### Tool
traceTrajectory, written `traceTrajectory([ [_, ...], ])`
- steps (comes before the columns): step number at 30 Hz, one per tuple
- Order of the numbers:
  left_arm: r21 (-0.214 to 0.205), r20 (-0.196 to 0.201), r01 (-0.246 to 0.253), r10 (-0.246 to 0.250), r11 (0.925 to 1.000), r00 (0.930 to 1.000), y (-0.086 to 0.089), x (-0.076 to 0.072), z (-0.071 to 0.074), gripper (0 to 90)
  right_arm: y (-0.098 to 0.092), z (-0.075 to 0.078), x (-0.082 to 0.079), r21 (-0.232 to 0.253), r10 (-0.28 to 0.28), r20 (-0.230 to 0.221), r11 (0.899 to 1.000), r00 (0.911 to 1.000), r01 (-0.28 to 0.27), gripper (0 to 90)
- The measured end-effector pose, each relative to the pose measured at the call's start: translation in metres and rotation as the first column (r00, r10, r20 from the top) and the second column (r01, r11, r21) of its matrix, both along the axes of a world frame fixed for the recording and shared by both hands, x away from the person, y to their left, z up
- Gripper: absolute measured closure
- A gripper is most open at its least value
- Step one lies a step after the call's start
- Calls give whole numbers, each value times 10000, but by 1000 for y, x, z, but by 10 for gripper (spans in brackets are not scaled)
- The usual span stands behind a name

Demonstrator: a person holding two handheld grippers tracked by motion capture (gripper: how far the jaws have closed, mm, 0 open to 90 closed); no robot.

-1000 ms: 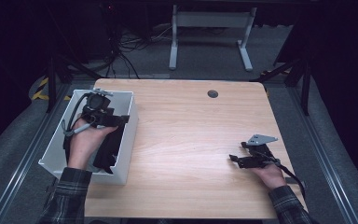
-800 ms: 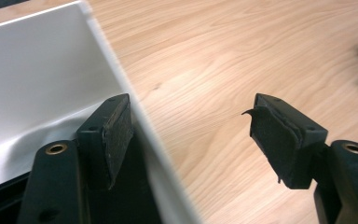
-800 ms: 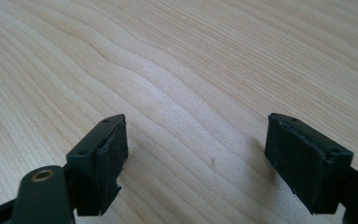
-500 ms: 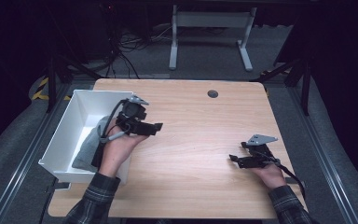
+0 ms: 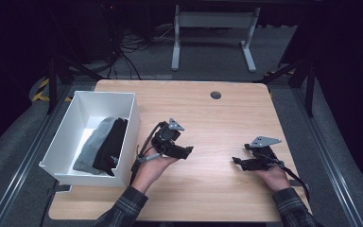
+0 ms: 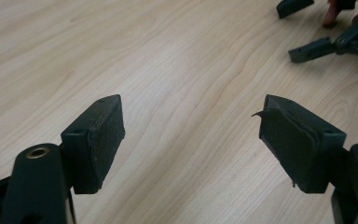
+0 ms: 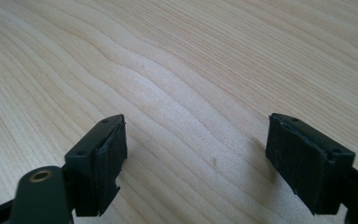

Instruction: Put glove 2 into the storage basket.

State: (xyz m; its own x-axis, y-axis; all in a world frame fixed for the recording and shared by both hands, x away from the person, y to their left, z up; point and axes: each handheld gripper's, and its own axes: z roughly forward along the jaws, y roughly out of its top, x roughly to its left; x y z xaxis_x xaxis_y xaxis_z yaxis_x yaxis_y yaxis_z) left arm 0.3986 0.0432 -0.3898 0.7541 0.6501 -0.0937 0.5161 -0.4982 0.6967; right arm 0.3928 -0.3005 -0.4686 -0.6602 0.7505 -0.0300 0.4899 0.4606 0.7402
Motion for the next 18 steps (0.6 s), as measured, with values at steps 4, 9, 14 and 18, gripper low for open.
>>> traceTrajectory([
  [4,294,-48,179,-177,9994,9998,-9,-2,-22,216,0,0,0,-10,2,-2,10000,10000,-2,210],
  [9,611,-218,281,-268,9977,9994,-15,-4,-47,214,0,0,0,-10,14,-1,10000,10000,-14,210],
  [14,902,-143,417,-405,9951,9991,-21,-5,-62,209,0,0,0,-12,24,2,10000,10000,-24,210],
  [18,1029,-190,421,-404,9938,9990,-23,-6,-70,201,0,0,0,-8,31,1,10000,10000,-31,210],
])
